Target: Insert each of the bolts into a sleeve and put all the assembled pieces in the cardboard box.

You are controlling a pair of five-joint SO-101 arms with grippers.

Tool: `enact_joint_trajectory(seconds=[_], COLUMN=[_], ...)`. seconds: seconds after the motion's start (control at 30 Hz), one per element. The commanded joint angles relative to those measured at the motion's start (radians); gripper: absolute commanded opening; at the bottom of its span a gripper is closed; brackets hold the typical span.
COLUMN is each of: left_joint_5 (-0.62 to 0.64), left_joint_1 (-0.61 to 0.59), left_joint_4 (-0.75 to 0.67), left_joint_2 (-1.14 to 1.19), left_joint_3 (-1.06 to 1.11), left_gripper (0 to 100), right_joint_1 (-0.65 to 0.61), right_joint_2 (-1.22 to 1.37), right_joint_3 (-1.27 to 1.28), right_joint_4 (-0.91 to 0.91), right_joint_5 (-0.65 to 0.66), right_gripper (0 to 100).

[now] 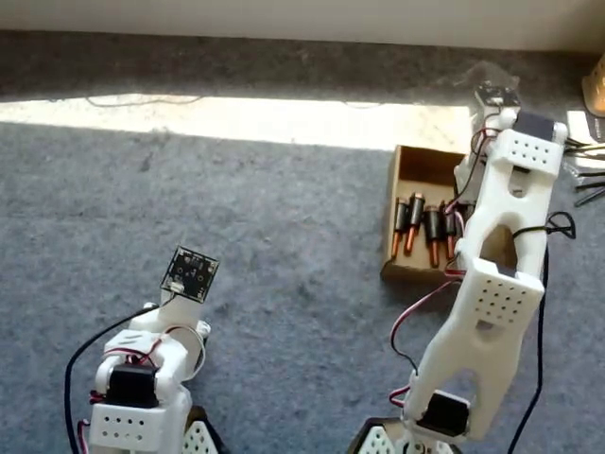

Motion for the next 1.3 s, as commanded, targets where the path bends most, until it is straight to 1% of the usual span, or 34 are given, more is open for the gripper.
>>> enact_joint_trajectory(seconds=[0.0,0.13,0.2,0.27,0.37,0.5,0.6,0.8,0.9,1.07,1.27], left_joint_5=[-0.005,-0.005,-0.005,-0.005,-0.005,-0.005,-0.005,-0.003,0.005,0.169,0.176], left_joint_1=[0.012,0.012,0.012,0.012,0.012,0.016,0.012,0.012,0.012,0.01,0.01], left_joint_4=[0.006,0.006,0.006,0.006,0.006,0.006,0.006,0.005,0.005,0.009,0.009], left_joint_2=[-0.007,-0.007,-0.007,-0.007,-0.007,-0.007,-0.007,-0.008,-0.008,-0.007,-0.007], left_joint_3=[0.022,0.022,0.022,0.022,0.022,0.022,0.022,0.022,0.022,0.022,0.022], left_gripper=[1,1,1,1,1,1,1,1,1,1,1], right_joint_1=[-0.002,-0.001,0.001,-0.012,-0.013,-0.015,-0.021,-0.081,-0.127,-0.222,-0.318], right_joint_2=[-0.021,-0.027,-0.035,-0.064,-0.14,-0.275,-0.389,-0.616,-0.739,-0.977,-1.283], right_joint_3=[-0.045,-0.048,-0.068,-0.147,-0.231,-0.208,-0.162,-0.051,0.031,0.206,0.426], right_joint_4=[0.007,0.016,0.067,0.13,0.134,0.134,0.134,0.134,0.134,0.133,0.131], right_joint_5=[0.011,0.009,0.011,0.008,0.005,0.005,0.005,0.005,0.005,0.005,0.005], right_gripper=[16.3,16.3,16.3,16.3,16.3,16.3,14.6,4.5,3.7,3.7,3.7])
